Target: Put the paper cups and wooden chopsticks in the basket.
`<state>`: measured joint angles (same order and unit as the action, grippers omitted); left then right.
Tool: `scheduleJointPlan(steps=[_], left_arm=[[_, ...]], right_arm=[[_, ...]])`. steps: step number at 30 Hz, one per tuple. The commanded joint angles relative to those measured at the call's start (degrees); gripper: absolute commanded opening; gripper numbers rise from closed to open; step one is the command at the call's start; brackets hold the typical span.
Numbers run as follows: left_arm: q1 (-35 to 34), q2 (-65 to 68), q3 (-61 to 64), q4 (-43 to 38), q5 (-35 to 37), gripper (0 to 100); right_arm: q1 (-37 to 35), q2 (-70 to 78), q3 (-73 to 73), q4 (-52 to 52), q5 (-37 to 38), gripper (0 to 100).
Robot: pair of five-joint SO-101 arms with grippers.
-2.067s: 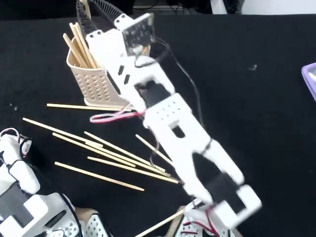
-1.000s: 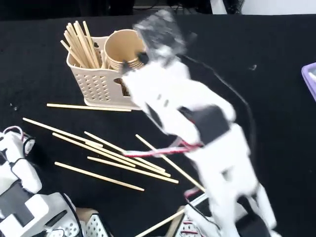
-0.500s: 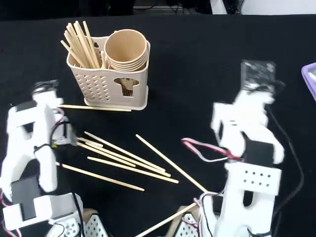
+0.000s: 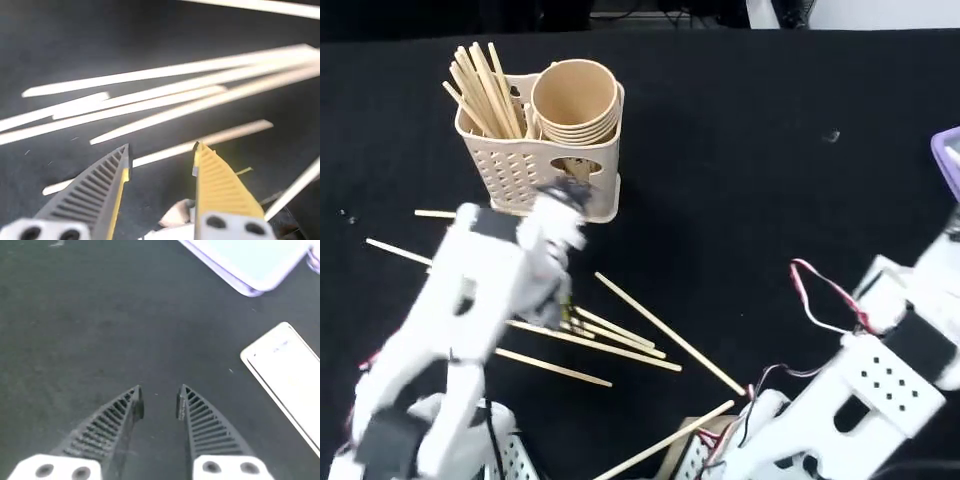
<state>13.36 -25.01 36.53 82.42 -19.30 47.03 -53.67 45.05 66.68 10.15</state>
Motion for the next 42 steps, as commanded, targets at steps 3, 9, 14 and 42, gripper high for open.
scheduleJointPlan(steps=[3, 9, 14, 42], left_arm=[[20.7, -13.7, 4.9, -0.8, 6.2, 22], [25.7, -10.7, 5.5, -4.2, 10.5, 22], [39.2, -6.3, 5.1, -4.7, 16.5, 22], [60.4, 15.7, 5.6, -24.1, 30.9, 27]], right_arm=[[4.5, -1.6, -0.7, -2.6, 0.5, 12.5], [6.9, 7.0, -6.3, -2.1, -2.5, 17.8], [8.2, 23.0, -18.1, 0.6, -3.2, 17.5], [16.6, 57.5, -56.9, 12.6, -2.6, 16.5]])
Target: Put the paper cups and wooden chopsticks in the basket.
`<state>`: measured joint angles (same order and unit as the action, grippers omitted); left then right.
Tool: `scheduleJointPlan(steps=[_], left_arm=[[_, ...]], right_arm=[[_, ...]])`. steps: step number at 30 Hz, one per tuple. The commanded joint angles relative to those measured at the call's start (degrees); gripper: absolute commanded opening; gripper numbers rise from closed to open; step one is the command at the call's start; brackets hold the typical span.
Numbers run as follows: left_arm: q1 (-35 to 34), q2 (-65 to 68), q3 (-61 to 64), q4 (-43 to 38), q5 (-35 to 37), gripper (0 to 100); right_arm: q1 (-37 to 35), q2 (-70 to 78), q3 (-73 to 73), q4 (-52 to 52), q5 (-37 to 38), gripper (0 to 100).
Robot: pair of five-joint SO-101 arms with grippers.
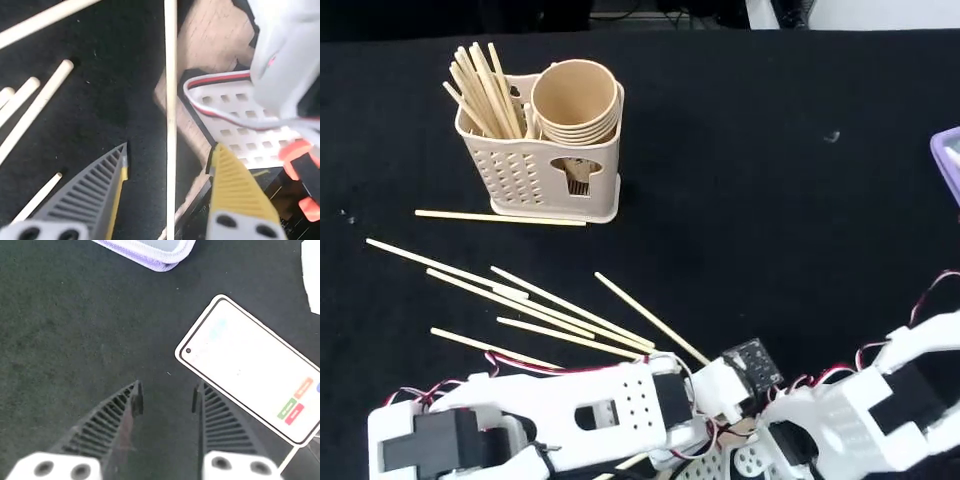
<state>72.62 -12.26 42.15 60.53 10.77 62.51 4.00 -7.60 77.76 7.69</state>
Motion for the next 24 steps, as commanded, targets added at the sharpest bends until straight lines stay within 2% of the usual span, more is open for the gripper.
scheduleJointPlan(steps=[1, 9, 13, 22, 24], left_arm=[[0.9, 3.8, 0.2, -2.5, 0.9, 27], [0.1, 10.0, 0.5, -2.6, 0.9, 27], [-2.9, 10.8, 0.1, -2.5, 0.9, 27], [-4.1, 1.0, 3.4, -1.2, -2.9, 27], [-4.2, -1.8, 5.3, -1.2, -6.1, 27]], right_arm=[[1.2, -0.1, -4.8, 2.0, -0.1, 16.5], [1.0, -0.1, -6.1, 3.6, -0.1, 16.5], [1.0, -0.1, -5.9, 3.6, -0.1, 16.5], [0.9, -0.1, -5.9, 3.6, -0.1, 16.5], [0.8, -0.1, -5.9, 3.6, -0.1, 16.5]])
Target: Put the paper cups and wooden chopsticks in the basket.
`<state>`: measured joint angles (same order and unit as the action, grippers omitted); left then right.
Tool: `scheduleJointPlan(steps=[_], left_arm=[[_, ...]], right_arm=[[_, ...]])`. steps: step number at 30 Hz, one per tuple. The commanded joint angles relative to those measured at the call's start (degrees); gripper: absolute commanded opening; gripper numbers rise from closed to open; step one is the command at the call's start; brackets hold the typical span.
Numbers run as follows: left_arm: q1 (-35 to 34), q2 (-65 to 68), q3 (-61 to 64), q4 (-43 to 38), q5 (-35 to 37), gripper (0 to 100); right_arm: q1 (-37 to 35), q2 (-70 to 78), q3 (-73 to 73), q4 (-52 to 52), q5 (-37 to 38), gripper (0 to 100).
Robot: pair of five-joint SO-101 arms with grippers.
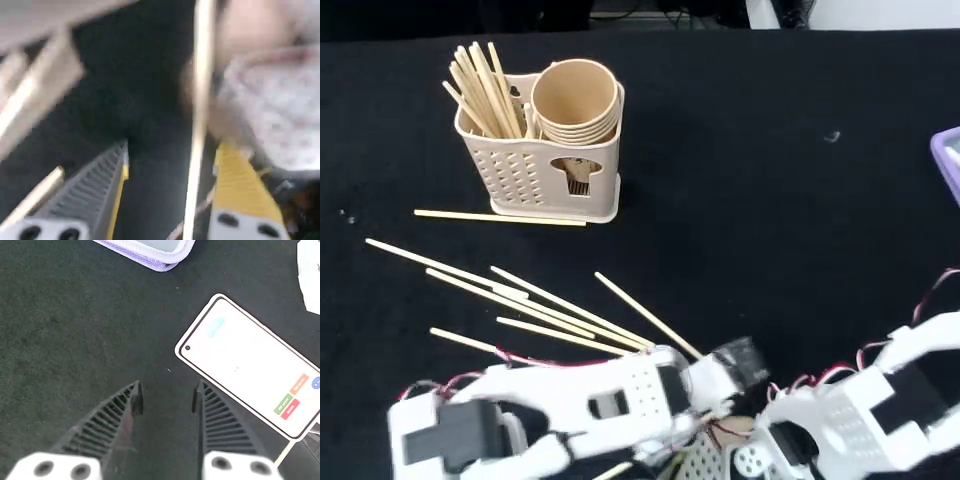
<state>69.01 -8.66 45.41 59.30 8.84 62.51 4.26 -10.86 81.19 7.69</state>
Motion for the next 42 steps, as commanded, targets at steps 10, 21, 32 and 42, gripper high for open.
scheduleJointPlan(steps=[10, 21, 32, 42], left_arm=[[-1.1, -14.4, 9.7, -2.1, -7.2, 27], [-1.1, -14.9, 15.5, -9.5, -7.2, 4], [-1.0, -14.9, 5.6, 2.8, -7.6, 3], [-13.4, -14.3, -3.6, 16.1, -16.7, 3]], right_arm=[[0.7, -0.2, -2.5, 0.2, -0.4, 16.5], [0.7, 0.0, -2.5, 0.2, -0.5, 16.5], [0.7, 0.0, -2.5, 0.2, -0.6, 16.5], [0.7, 0.0, -2.4, 0.2, -0.6, 16.5]])
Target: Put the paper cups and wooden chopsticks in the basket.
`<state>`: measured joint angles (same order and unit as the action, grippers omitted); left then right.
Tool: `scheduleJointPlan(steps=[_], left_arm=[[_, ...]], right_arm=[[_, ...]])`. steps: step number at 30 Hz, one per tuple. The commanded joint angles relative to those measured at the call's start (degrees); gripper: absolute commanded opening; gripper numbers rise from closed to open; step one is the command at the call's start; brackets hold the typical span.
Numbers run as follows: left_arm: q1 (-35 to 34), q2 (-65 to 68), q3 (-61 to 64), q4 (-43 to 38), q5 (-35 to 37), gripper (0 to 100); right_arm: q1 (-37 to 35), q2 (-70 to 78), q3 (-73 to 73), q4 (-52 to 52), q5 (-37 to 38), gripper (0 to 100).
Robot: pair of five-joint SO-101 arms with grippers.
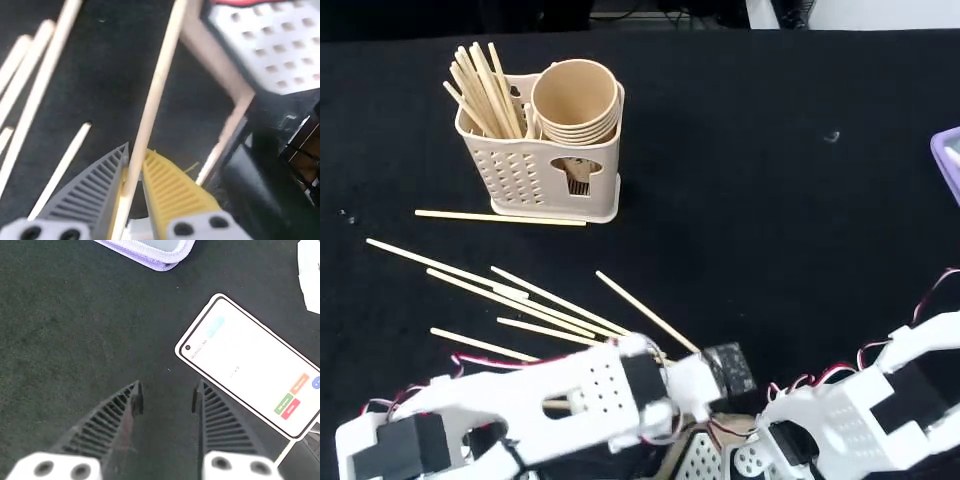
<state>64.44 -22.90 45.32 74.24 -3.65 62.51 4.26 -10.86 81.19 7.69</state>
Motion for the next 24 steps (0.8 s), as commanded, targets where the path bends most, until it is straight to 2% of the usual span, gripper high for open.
scheduleJointPlan(steps=[1, 6, 9, 16, 22, 24], left_arm=[[-11.8, -0.1, -3.6, 1.1, -5.8, 3], [-25.9, -0.7, -1.9, 1.5, -15.3, 3], [-30.4, -0.7, 1.9, 1.5, -20.2, 3], [-31.8, -0.7, 8.2, 0.6, -22.9, 3], [-37.0, -0.7, 12.3, -0.8, -35.3, 4], [-40.0, -0.7, 11.5, -0.4, -37.3, 11]], right_arm=[[0.7, 0.0, -2.4, 0.2, -0.6, 16.5], [0.7, 0.0, -2.4, 0.2, -0.6, 16.5], [0.6, 0.0, -2.4, 0.2, -0.6, 16.5], [-0.3, 0.0, -1.5, 0.2, -0.6, 16.5], [-1.2, -0.4, 0.1, 0.2, -0.4, 16.5], [-1.2, -0.4, 0.1, 0.2, -0.3, 16.5]])
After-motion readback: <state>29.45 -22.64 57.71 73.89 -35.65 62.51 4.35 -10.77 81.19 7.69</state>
